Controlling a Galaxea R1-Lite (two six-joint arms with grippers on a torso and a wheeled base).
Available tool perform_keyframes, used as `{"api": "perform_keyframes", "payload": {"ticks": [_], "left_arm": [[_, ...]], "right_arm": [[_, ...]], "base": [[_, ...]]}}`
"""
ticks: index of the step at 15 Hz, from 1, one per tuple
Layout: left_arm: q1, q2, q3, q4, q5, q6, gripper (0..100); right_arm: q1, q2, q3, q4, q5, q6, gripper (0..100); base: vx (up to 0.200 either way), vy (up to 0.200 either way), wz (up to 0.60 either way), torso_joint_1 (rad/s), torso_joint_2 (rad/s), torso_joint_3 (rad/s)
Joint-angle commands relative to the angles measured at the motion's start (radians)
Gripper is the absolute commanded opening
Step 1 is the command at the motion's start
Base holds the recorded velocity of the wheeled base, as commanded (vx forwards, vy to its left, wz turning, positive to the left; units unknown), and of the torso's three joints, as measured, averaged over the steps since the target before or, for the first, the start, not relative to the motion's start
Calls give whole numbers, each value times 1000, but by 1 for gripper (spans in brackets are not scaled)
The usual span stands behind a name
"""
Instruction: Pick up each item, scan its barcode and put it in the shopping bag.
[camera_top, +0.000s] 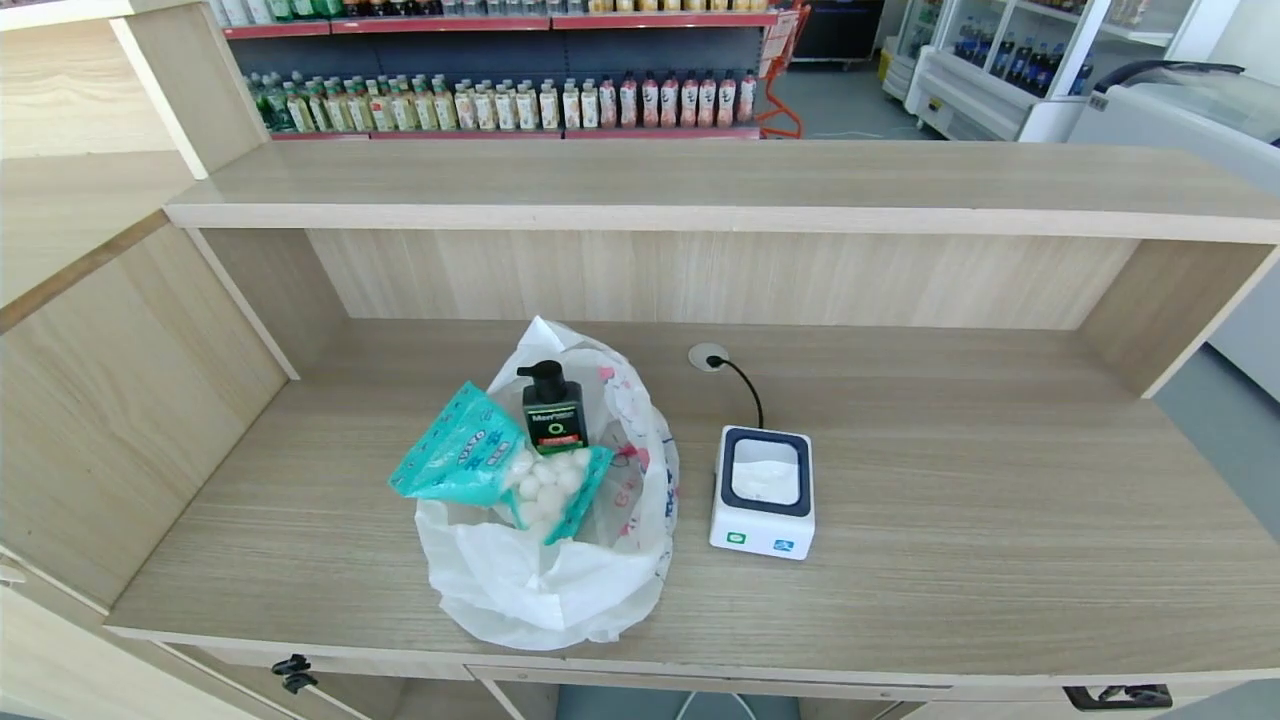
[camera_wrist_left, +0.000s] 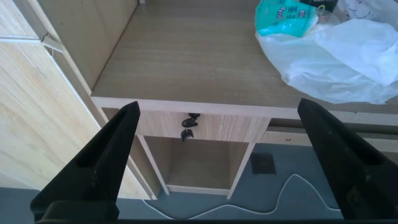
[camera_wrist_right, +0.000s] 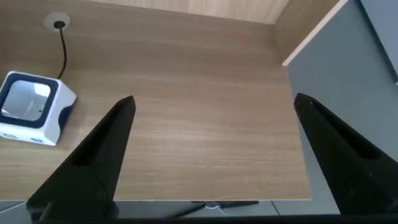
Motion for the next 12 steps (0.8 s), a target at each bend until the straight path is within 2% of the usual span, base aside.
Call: {"api": "perform_keyframes", "payload": {"ticks": [1,2,4,7,8,10,12], "left_arm": [[0,2,0,0,0,0,100],[0,2,0,0,0,0,100],[0,2,0,0,0,0,100],[0,0,0,0,0,0,100],[0,2,0,0,0,0,100],[0,2,0,0,0,0,100],[0,2,0,0,0,0,100]], "right_arm": [[-38,-330,422,-161,-5,30,100],[-51,-428,546,-218,-2,31,100],[-83,-569,707,-236,-1,44,100],[-120,-695,826,-244,1,68,100],[-124,-733,892,-284,1,71,100],[-124,-813,904,-241,13,99,100],[-124,-838,904,-211,79,157,100]], "base": [[0,0,0,0,0,0],[0,0,0,0,0,0],[0,0,0,0,0,0],[0,0,0,0,0,0],[0,0,0,0,0,0],[0,0,0,0,0,0],[0,0,0,0,0,0]]}}
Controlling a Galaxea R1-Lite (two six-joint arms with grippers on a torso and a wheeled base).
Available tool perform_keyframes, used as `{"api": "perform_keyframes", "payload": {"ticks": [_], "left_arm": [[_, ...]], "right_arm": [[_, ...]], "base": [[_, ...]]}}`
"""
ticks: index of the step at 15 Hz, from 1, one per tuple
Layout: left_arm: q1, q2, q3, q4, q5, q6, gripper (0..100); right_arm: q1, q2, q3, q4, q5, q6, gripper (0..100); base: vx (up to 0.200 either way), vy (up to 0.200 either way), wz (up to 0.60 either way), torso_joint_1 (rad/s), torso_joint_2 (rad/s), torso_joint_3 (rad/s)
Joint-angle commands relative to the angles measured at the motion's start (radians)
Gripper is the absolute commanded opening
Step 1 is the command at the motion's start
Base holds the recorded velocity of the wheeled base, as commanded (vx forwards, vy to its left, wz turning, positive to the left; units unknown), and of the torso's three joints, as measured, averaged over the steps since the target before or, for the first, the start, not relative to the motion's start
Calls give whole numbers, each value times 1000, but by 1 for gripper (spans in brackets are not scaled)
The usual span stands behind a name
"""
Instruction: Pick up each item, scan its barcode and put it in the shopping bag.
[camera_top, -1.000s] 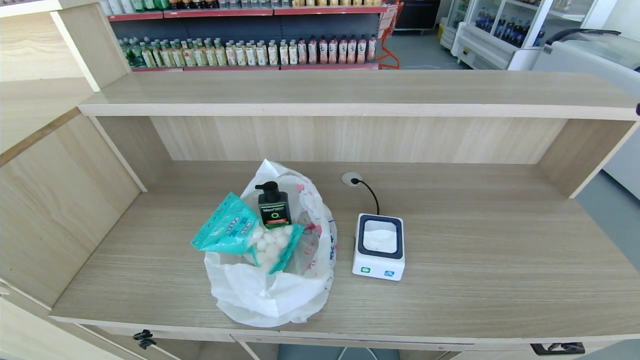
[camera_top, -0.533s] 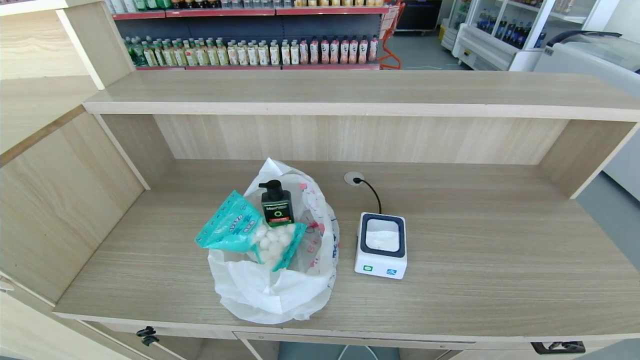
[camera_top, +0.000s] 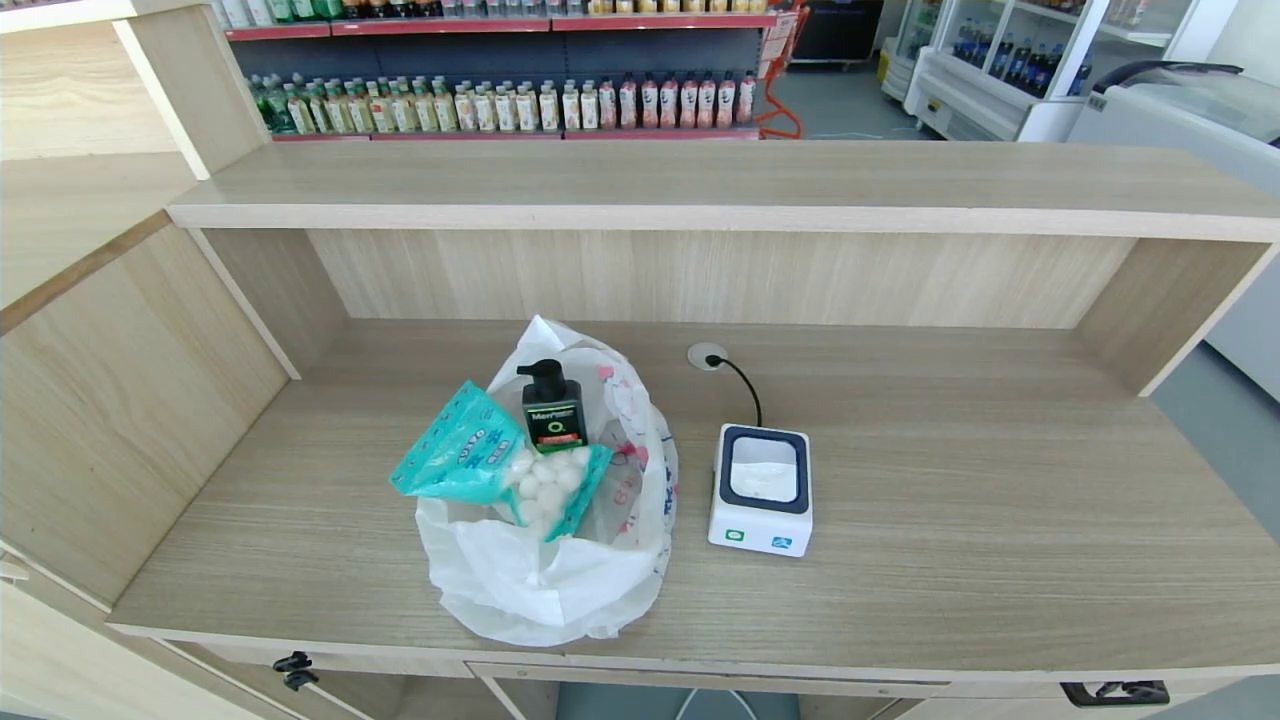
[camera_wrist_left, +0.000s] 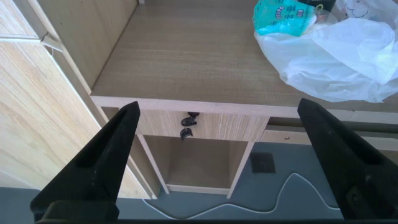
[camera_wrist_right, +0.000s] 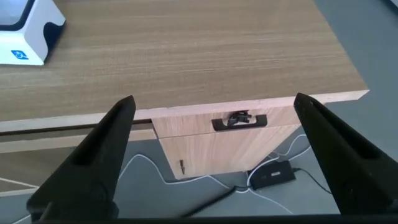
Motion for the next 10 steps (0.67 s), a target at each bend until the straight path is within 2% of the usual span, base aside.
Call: {"api": "perform_keyframes", "payload": {"ticks": [1,10], "left_arm": [[0,2,0,0,1,0,100],[0,2,0,0,1,0,100]], "right_arm": [[-2,-67,10,10,10,14,100],[21,-52,10,11,9,8,100]], "base": [[0,0,0,0,0,0],[0,0,0,0,0,0]]}}
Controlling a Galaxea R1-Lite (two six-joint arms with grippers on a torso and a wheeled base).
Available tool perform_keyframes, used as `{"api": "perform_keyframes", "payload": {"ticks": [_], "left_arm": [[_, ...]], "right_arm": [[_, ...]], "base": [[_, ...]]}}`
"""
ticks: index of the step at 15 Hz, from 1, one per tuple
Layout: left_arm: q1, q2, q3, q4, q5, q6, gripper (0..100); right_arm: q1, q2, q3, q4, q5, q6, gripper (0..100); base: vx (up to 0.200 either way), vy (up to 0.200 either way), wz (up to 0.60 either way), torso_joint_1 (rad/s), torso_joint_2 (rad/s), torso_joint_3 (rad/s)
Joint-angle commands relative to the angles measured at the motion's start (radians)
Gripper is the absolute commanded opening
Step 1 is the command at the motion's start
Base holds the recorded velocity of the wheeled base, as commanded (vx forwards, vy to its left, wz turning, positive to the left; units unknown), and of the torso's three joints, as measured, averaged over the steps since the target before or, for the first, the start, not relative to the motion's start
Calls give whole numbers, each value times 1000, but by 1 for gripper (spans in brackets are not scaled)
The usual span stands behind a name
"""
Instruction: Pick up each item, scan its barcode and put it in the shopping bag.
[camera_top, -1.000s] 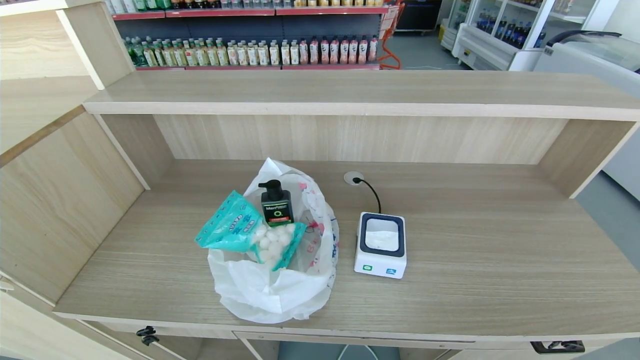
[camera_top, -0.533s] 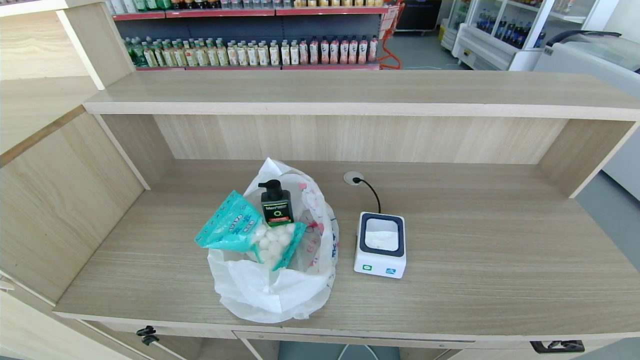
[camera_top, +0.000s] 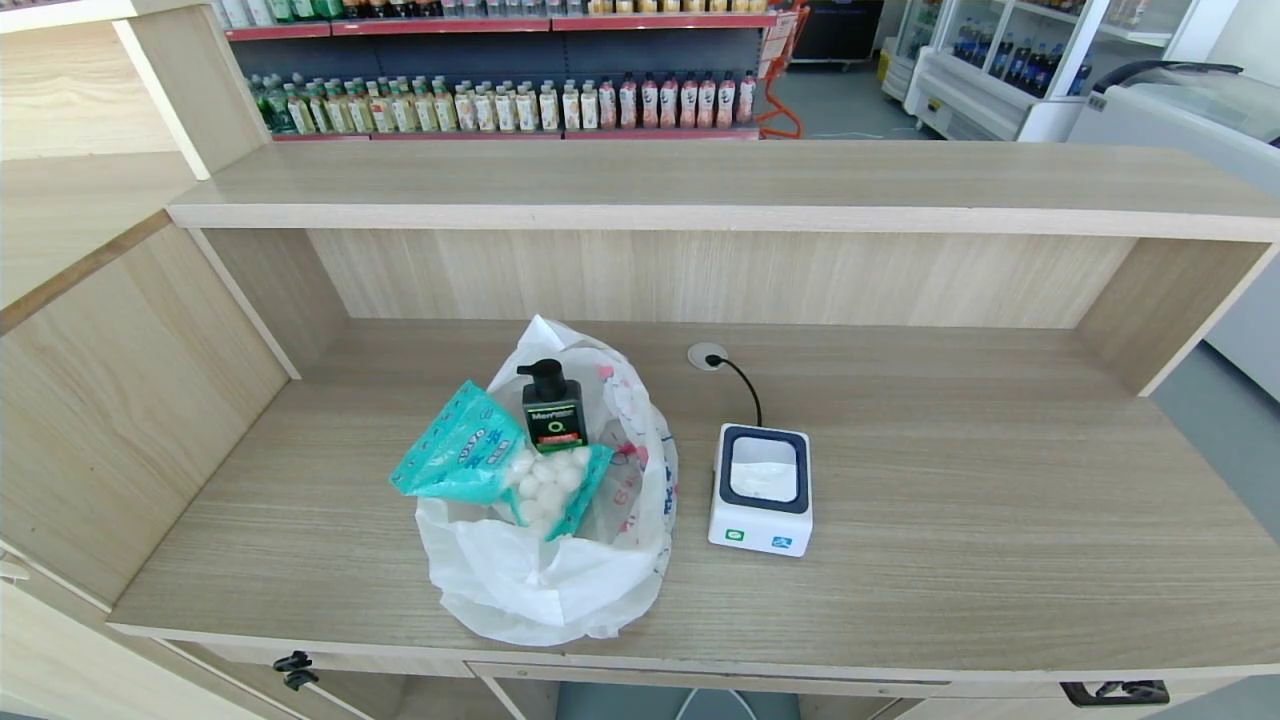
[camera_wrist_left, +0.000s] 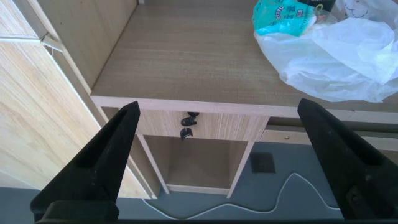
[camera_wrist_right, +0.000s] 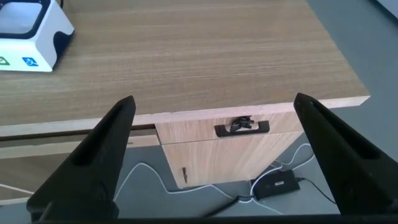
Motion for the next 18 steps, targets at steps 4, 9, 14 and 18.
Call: {"api": "perform_keyframes", "payload": {"ticks": [4,9,14,18], "left_arm": [[0,0,0,0,0,0,100],[0,2,0,0,0,0,100],[0,2,0,0,0,0,100],[0,2,0,0,0,0,100]], "right_arm": [[95,0,0,8,-9,1,100],[97,0,0,11,-14,2,100],[164,-1,0,16,-17,6,100],[195,-64,0,19,-20,2,100]], "base": [[0,0,0,0,0,0],[0,0,0,0,0,0],[0,0,0,0,0,0],[0,0,0,0,0,0]]}}
